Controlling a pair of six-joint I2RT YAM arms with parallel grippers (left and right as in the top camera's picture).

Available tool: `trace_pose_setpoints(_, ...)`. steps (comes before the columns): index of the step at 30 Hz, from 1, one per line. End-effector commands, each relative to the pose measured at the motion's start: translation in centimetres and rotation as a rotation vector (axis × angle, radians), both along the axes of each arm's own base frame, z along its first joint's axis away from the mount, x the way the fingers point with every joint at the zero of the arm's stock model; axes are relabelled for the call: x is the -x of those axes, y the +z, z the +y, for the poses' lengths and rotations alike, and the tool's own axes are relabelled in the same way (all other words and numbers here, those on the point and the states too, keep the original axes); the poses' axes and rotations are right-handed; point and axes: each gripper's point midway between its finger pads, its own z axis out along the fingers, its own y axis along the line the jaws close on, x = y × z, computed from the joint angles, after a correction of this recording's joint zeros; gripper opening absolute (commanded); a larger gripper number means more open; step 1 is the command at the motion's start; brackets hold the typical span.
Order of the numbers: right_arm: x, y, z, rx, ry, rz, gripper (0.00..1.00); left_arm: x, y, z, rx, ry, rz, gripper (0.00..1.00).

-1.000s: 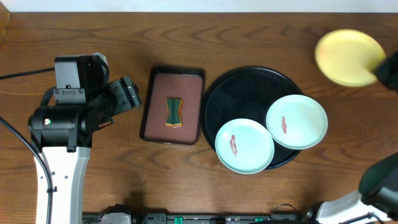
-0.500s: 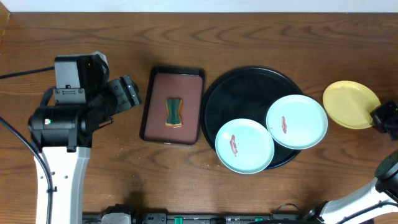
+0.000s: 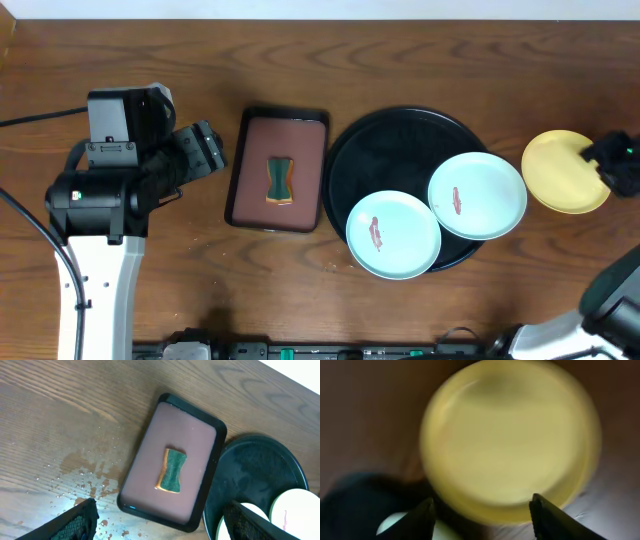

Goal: Clean dirty plates on tray and stack at the side
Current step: 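Grasp the rim of a pale green plate with the right gripper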

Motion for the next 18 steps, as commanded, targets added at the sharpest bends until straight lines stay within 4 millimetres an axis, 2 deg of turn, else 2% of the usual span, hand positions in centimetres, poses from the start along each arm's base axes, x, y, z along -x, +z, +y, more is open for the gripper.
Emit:
trace_pose_setpoints(1,-0.7,0.5,5.4,-0.016,0.19,0.023,0.56,-0.1,0.7,0.2,-0.006,0.002,-0.022,0.82)
trace_pose_setpoints(3,0.4,-1.0,7.0,0.03,0.229,0.13,0.54,-0.1,0.7,0.2,-0.007,0.002,-0.022,0.82)
trace_pose_setpoints(8,3.4,-4.6,8.9,0.184,0.314,0.332,0.36,-0.1,0.7,0.2,-0.007,0.002,-0.022,0.82)
trace_pose_setpoints(12,4.3,-6.2,9.5,0.217,0.34,0.367,0.36,-0.1,0.7,0.2,-0.007,0.002,-0.022,0.82)
trace_pose_setpoints(16,4.9,-6.9,9.7,0.207,0.316,0.377,0.36,-0.1,0.7,0.2,-0.007,0.002,-0.021,0.82)
trace_pose_setpoints(18,5.0,-7.1,9.7,0.205,0.317,0.382,0.25,-0.1,0.7,0.2,-0.007,0.002,-0.02,0.82)
